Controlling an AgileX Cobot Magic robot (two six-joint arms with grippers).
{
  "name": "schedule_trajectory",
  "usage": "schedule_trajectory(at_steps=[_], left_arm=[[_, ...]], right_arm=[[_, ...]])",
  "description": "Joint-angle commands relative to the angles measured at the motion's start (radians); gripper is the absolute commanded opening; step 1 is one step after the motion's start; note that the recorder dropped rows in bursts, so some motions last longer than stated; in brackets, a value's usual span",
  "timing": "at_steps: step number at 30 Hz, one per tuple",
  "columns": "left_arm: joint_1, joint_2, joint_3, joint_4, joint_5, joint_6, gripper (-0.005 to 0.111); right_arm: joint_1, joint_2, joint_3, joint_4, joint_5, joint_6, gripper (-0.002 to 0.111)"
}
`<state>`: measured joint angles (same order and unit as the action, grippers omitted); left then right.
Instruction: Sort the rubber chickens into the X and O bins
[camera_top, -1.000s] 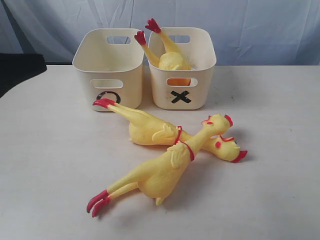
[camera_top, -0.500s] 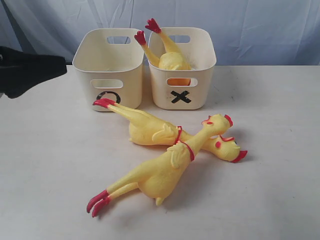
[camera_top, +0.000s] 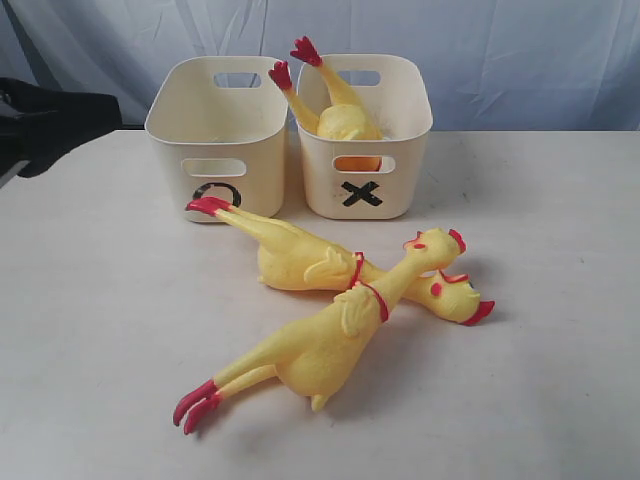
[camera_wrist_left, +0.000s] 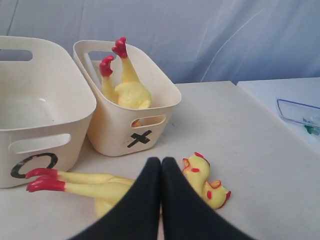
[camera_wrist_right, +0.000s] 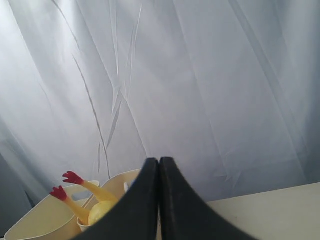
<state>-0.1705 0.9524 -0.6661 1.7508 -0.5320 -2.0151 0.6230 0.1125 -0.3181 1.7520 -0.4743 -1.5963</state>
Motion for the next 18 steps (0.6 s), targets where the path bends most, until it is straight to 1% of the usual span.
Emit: schedule_trajectory(at_steps=[1, 3, 4, 5, 6, 8, 11, 14, 17, 18], left_arm=[[-0.010, 0.014, -0.003, -0.025, 0.024, -0.006, 0.000], [-0.010, 0.014, 0.004, -0.067, 0.018, 0.062, 0.000], [-0.010, 0.014, 0.010, -0.138, 0.007, 0.138, 0.000], [-0.010, 0.014, 0.023, -0.297, -0.058, 0.338, 0.000], [-0.012, 0.015, 0.028, -0.351, -0.083, 0.432, 0.000], [-0.018, 0.016, 0.043, -0.503, -0.106, 0.550, 0.000], [-0.046, 0.021, 0.060, -0.659, -0.089, 0.661, 0.000], [-0.087, 0.022, 0.088, -0.884, -0.035, 0.850, 0.000], [-0.141, 0.023, 0.105, -1.112, 0.060, 1.059, 0.000], [-0.191, 0.023, 0.105, -1.255, 0.185, 1.191, 0.000]], right_arm=[[-0.005, -0.007, 0.004, -0.008, -0.003, -0.002, -0.001], [-0.005, -0.007, 0.004, -0.008, -0.008, -0.002, -0.001], [-0.005, -0.007, 0.004, -0.008, -0.008, -0.002, -0.001], [-0.005, -0.007, 0.004, -0.008, -0.008, -0.002, -0.001], [-0.005, -0.007, 0.004, -0.008, -0.008, -0.002, -0.001], [-0.005, -0.007, 0.004, -0.008, -0.008, -0.002, -0.001], [-0.005, -0.007, 0.004, -0.008, -0.008, -0.002, -0.001], [-0.005, -0.007, 0.004, -0.008, -0.008, -0.002, -0.001], [-0.005, -0.007, 0.004, -0.008, -0.008, -0.002, -0.001], [-0.005, -0.007, 0.004, -0.008, -0.008, -0.002, -0.001]])
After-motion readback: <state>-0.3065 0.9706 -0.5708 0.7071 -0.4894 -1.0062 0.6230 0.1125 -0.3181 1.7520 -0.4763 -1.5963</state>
